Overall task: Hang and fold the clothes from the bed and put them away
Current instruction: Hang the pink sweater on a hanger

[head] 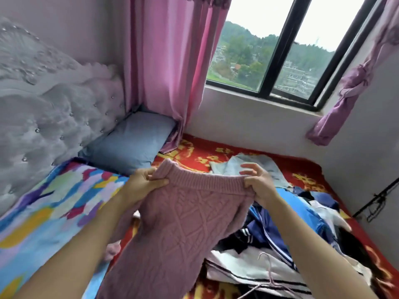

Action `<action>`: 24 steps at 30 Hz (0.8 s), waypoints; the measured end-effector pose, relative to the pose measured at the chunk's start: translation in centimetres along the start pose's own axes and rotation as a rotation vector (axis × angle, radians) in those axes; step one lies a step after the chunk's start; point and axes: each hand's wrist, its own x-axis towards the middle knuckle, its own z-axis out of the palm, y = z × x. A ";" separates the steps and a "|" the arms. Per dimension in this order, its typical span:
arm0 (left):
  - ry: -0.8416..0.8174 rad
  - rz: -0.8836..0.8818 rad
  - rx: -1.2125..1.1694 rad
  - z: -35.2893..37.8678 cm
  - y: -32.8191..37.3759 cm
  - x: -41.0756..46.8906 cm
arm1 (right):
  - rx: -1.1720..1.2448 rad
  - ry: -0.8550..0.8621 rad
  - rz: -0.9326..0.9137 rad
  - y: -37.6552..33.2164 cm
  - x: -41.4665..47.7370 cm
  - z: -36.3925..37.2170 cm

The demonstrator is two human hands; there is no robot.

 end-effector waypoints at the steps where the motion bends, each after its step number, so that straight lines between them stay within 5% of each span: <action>1: -0.009 -0.068 -0.009 0.3 -2.2 -1.0 | -0.048 -0.014 0.083 2.6 -0.4 0.9; 5: 0.013 -0.240 -0.042 1.7 -8.7 -4.7 | -0.150 -0.015 0.262 11.0 -1.8 3.2; 12: 0.049 -0.428 -0.059 4.4 -13.6 -8.1 | -0.538 -0.199 0.200 17.1 -3.0 3.6; 24: -0.034 -0.424 0.136 12.2 -15.9 -9.9 | -0.730 -0.303 0.410 25.3 -5.1 -4.3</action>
